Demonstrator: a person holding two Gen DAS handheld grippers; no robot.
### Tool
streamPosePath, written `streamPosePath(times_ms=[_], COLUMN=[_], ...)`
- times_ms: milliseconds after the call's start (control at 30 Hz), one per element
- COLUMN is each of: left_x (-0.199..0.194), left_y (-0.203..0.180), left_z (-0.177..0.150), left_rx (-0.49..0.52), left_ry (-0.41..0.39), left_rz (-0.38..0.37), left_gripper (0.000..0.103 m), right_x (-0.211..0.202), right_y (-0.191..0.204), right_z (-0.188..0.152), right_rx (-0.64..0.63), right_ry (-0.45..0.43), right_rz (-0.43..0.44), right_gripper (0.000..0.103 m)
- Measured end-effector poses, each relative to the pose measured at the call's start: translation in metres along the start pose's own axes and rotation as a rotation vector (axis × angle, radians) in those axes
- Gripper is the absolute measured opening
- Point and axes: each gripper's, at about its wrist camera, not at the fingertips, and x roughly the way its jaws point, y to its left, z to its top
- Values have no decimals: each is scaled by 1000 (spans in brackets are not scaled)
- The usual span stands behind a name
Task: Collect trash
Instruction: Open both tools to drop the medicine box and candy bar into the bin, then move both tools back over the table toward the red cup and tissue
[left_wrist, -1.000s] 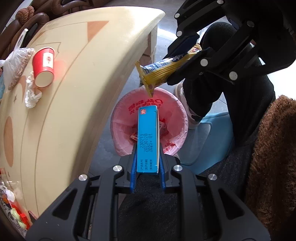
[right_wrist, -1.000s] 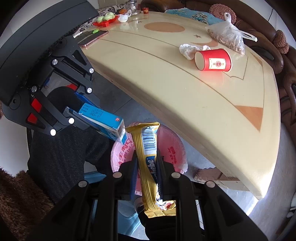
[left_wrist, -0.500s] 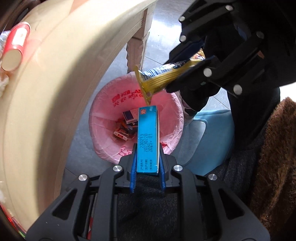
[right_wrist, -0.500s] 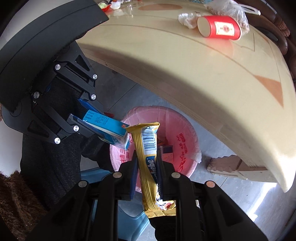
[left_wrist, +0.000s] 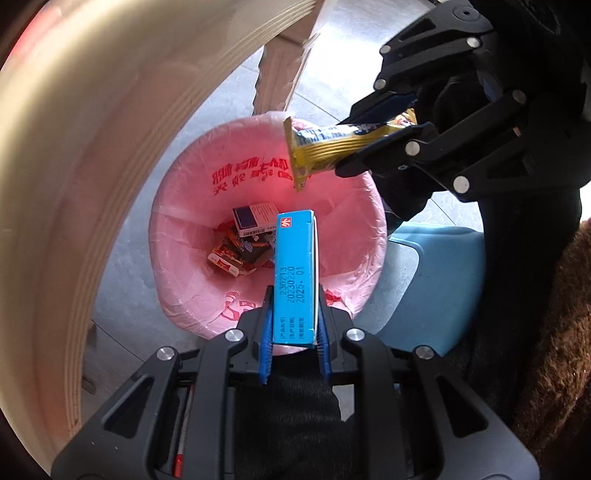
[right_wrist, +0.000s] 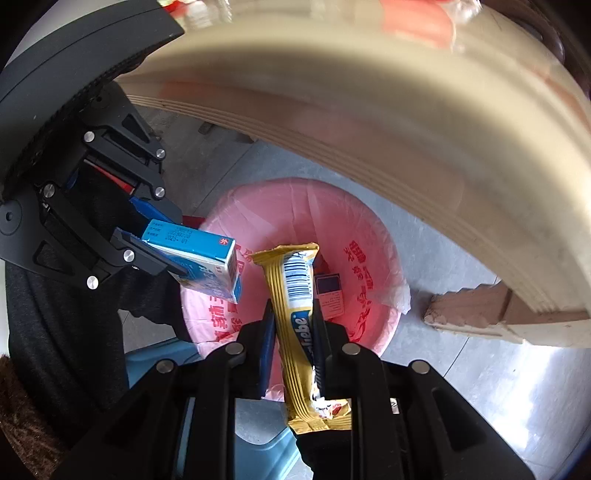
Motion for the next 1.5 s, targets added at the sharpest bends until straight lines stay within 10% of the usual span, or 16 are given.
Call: streamPosePath(times_ms=[967,1100,1200,1500], left_x=[66,70,68,69], left_y=[24,27,26,27], left_z=[14,15,17,17], left_rx=[-58,-64,-61,-68], left_ry=[104,113,110,129], left_rz=[-8,4,-2,13], left_gripper=[22,25,46,56], right_x=[54,52,47,48], right_y=[-9,-8,-7,-8], right_z=[-7,-7,-6,-5], right_rx=[29,30,26,34], right_ry=[76,63,32,41], right_rz=[48,39,20,30], right_gripper=[19,46,68,74])
